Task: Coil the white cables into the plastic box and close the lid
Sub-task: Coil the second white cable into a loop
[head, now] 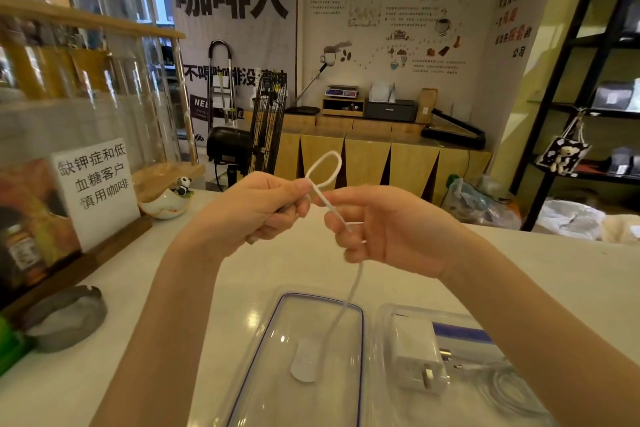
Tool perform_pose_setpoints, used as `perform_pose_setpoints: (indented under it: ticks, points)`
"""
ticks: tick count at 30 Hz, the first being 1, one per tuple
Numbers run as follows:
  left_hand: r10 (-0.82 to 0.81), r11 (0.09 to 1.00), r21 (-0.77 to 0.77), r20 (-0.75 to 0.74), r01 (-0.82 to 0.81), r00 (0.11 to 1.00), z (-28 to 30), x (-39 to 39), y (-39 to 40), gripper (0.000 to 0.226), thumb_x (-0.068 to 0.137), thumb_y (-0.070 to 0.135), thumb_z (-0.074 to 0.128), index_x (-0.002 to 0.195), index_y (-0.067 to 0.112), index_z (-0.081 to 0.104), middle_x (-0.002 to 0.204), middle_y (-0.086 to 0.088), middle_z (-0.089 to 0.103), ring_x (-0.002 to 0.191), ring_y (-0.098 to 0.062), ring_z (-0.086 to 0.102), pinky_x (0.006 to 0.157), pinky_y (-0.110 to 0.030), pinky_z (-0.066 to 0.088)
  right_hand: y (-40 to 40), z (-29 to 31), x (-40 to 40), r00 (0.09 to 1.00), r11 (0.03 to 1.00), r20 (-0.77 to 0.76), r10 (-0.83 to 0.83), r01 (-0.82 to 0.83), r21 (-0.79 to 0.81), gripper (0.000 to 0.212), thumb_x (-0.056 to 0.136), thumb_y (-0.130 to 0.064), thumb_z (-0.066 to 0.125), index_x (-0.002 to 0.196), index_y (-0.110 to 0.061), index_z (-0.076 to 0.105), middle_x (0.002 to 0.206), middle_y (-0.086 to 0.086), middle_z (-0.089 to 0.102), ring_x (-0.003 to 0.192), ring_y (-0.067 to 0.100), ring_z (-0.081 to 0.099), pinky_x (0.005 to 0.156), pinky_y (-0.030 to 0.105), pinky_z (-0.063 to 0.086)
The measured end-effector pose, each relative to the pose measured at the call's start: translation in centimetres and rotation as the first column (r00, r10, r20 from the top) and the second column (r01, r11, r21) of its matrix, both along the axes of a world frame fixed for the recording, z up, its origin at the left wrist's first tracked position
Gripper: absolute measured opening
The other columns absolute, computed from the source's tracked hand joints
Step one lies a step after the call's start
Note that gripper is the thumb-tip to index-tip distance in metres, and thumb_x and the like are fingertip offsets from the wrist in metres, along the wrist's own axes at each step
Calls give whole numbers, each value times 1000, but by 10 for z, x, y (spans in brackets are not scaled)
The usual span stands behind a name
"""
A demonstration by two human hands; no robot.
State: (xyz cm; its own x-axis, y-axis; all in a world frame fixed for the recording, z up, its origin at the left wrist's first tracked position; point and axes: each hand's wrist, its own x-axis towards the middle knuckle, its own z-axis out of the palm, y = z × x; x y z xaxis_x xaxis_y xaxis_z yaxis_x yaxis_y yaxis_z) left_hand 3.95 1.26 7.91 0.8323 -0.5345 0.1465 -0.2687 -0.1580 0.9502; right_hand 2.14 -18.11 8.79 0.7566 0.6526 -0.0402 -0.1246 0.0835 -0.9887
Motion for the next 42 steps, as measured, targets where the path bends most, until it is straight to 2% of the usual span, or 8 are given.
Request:
perform_pose_setpoints:
  ticks: [6, 11, 15, 18, 25, 32, 38, 42]
  points:
    - [-332, 901, 282, -42, 330, 942, 1, -11, 0, 36, 91, 32, 44, 61, 18, 58, 40, 10, 39, 36, -3, 30, 42, -10, 31, -6, 14, 3, 922, 952, 246, -300, 304, 22, 10, 82, -13, 60, 87, -6, 64, 51, -3, 50, 36, 5, 32, 32, 13, 24]
    - [-698, 713, 45, -45, 699, 715, 11, -23, 6, 41, 96, 24, 36, 64, 5, 54, 38, 1, 30, 34, -1, 29, 44, -3, 32, -7, 12, 12, 862, 875, 158, -482, 468, 123, 19, 90, -16, 51, 88, 0, 61, 52, 0, 48, 34, 5, 32, 29, 14, 24]
    - [-751, 496, -413, 239, 764, 616, 15, -31, 5, 39, 97, 22, 34, 76, 12, 66, 35, 0, 22, 29, -10, 19, 30, -20, 16, 2, -7, 13, 888, 877, 216, -406, 445, -182, 19, 91, -19, 49, 88, -7, 64, 54, 0, 49, 36, 5, 34, 32, 15, 26]
    - [-802, 182, -837, 178, 516, 571, 22, -27, 0, 36, 97, 16, 31, 87, -9, 55, 46, -5, 34, 39, -11, 24, 39, -21, 19, 15, -23, 3, 926, 788, 361, -114, 305, -535, 20, 92, -26, 47, 99, -16, 64, 58, -2, 49, 41, 5, 36, 38, 17, 29]
    - [-515, 56, -998, -33, -5, 857, 0, 11, 1, 38, 97, 19, 29, 97, -10, 54, 60, -15, 57, 46, -21, 49, 46, -25, 41, 36, -30, -32, 784, 713, 530, 324, 166, -681, 24, 96, -24, 37, 97, -19, 61, 66, -2, 57, 52, 0, 47, 56, 16, 38]
    - [-130, 120, -967, -242, -227, 962, -13, 31, -8, 31, 99, 17, 24, 104, -5, 45, 60, -7, 60, 43, -7, 47, 45, -12, 42, 39, -27, -60, 563, 640, 683, 466, 319, -699, 26, 95, -30, 36, 84, -10, 50, 73, 6, 56, 62, 20, 48, 56, 34, 37]
    - [443, 619, -674, -125, -404, 888, -20, 28, -26, 24, 97, 10, 32, 91, 10, 55, 69, 0, 63, 48, -2, 47, 49, -15, 41, 34, -7, -62, 510, 699, 779, 364, 403, -591, 21, 94, -31, 42, 91, -14, 54, 64, -6, 51, 54, 8, 44, 52, 24, 38]
    - [336, 933, -207, 218, -294, 916, -26, 19, -30, 21, 95, 9, 37, 100, 10, 57, 83, -13, 61, 72, -25, 56, 68, -33, 46, 22, 16, -57, 527, 756, 828, 190, 460, -466, 20, 89, -29, 45, 92, -18, 61, 65, -4, 58, 52, 7, 49, 47, 17, 43]
